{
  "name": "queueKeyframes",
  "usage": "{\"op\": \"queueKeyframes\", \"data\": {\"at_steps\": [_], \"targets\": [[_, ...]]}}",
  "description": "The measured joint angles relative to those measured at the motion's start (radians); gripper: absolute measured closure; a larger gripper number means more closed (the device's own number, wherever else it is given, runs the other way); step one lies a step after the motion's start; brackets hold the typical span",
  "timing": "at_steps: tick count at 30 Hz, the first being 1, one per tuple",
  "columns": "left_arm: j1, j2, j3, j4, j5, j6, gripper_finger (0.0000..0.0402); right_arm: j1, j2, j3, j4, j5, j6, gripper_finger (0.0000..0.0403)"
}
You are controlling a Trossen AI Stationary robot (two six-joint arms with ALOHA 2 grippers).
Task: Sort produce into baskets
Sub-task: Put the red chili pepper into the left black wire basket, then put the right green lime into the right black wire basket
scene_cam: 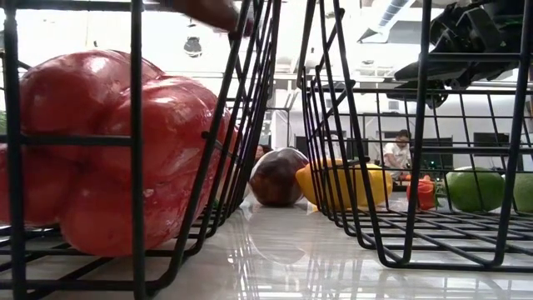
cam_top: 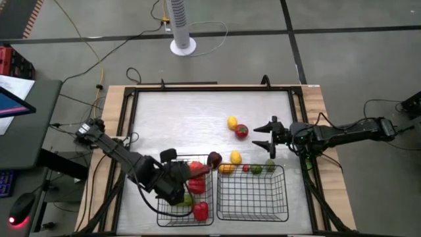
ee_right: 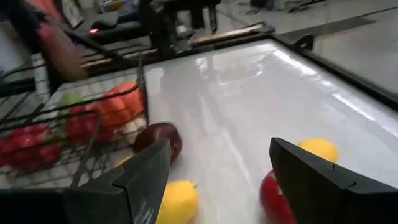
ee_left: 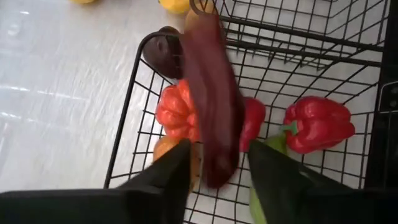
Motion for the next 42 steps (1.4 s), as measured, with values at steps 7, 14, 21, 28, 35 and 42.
{"op": "queueKeyframes", "data": {"at_steps": [7,14,21,28,35,42], "targets": [[-0.002,0.0,-0.008,-0.027,-0.216,0.011,0.0156,0.038,0.023,0.135,-0.382,-0.025,0.143,0.01],[0.011,0.0,-0.201,0.086,-0.396,0.068,0.0148,0.127,0.133,0.26,-0.602,-0.052,0.331,0.01],[0.03,-0.047,-0.457,0.522,-0.467,0.33,0.0148,0.14,0.302,0.445,-0.99,-0.189,0.567,0.01],[0.11,-0.213,-0.646,1.135,-0.261,0.714,0.0148,0.041,0.432,0.527,-1.133,-0.33,0.61,0.01],[0.277,-0.372,-0.734,1.546,0.056,0.955,0.0148,-0.04,0.572,0.526,-1.187,-0.437,0.63,0.01],[0.362,-0.444,-0.734,1.592,0.032,0.976,0.0148,-0.054,0.744,0.526,-1.18,-0.598,0.66,0.01]]}}
